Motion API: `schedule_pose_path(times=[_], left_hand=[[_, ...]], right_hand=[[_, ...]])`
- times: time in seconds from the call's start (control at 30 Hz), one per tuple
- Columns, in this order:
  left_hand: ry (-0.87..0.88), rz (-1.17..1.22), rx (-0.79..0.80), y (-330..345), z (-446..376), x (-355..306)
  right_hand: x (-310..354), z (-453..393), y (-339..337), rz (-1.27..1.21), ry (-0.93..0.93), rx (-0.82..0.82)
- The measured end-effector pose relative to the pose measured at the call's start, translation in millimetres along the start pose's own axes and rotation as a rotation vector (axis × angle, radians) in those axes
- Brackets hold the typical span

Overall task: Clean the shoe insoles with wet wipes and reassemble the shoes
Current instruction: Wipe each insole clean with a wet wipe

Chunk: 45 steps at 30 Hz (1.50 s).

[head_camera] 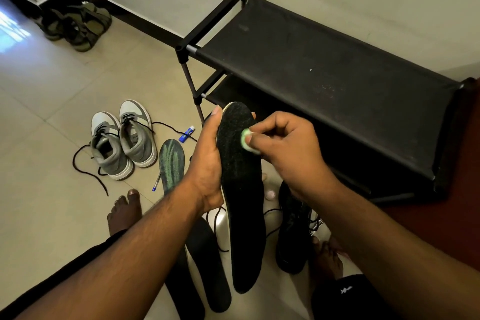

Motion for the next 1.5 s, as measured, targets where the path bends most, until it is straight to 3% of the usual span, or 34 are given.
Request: schedule_pose_path(times=[0.1,0.27,0.47,0.67,0.87,1.07,1.3,1.5], left_hand=[[0.007,0.013,0.014,-1.2,0.4,-2.4],[0.053,0.021,0.019,-2.9,-4.6,-4.3],[0.036,0.044,-0.029,-7.9,-2.7,-4.3],[0.046,0.054,-0.005,-7.2,-5.5,-4.3],[0.070,0.098,-0.039,-10.5,-3.8,-10.1],[0.072,0.105,-0.003,-11.9,-6.0,-9.1],[0.107,0.074,-0.062,-17.0,-6.5,-10.4],[0.115,0.117,0.000,-10.9,-6.3,-9.2]], right_hand=[[1.6,5.6,10.1,0.073,-0.021,0.063],[-1.0,-6.6,-14.1,0.136,0.005,-0.122],[6.5,13.6,21.5,0.152,-0.076,0.183],[-2.5,-6.1,-12.2,0.262,-0.023,-0.062],[2.4,15.1,25.6,0.199,-0.065,0.184],[-13.3,-4.1,-8.4,0.291,0.029,-0.075],[-0.4,18.1,29.0,0.214,-0.088,0.154],[-11.0,-2.5,-5.4,0.232,0.036,-0.085]])
Point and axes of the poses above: each hand's wrist, its own z-axis away from the middle knuckle, its own y-axis out of the palm, x = y × z, the point moved 4 cm from there along -z, towards the middle knuckle, and after that the axes turned 6 degrees about x, right-handed, at the moved point
